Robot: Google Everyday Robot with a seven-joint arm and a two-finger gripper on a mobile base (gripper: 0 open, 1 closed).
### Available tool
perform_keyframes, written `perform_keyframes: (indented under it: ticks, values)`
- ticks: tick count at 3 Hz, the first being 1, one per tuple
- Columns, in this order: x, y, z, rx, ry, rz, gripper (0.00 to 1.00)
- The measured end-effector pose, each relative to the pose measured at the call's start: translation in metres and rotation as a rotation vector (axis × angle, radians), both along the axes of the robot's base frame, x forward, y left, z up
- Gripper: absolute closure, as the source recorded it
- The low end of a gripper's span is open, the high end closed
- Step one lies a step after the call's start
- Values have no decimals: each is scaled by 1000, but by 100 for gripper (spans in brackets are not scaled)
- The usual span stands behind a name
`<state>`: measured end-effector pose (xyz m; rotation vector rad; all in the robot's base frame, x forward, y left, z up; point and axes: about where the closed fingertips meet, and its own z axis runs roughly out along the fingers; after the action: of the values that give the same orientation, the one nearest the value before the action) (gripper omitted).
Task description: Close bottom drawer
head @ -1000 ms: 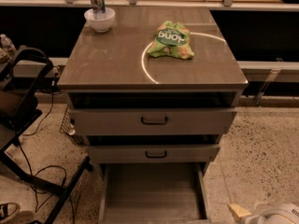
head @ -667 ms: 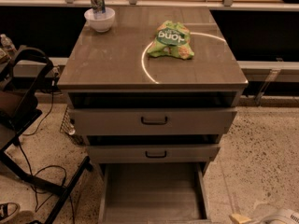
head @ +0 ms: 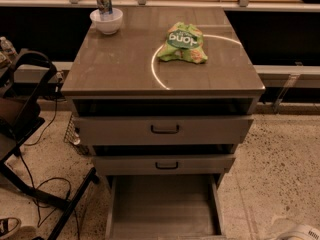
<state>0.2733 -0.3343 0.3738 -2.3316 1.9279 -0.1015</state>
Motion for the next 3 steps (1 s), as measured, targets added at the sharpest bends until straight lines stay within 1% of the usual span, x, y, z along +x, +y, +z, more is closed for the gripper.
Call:
perform_keyframes:
  ticks: [1,2,3]
  values:
    - [0,0,0,0,1,0,93]
    - [-1,10,-23,44,8,-4,100]
    - [-12,36,-94,185,-5,9,100]
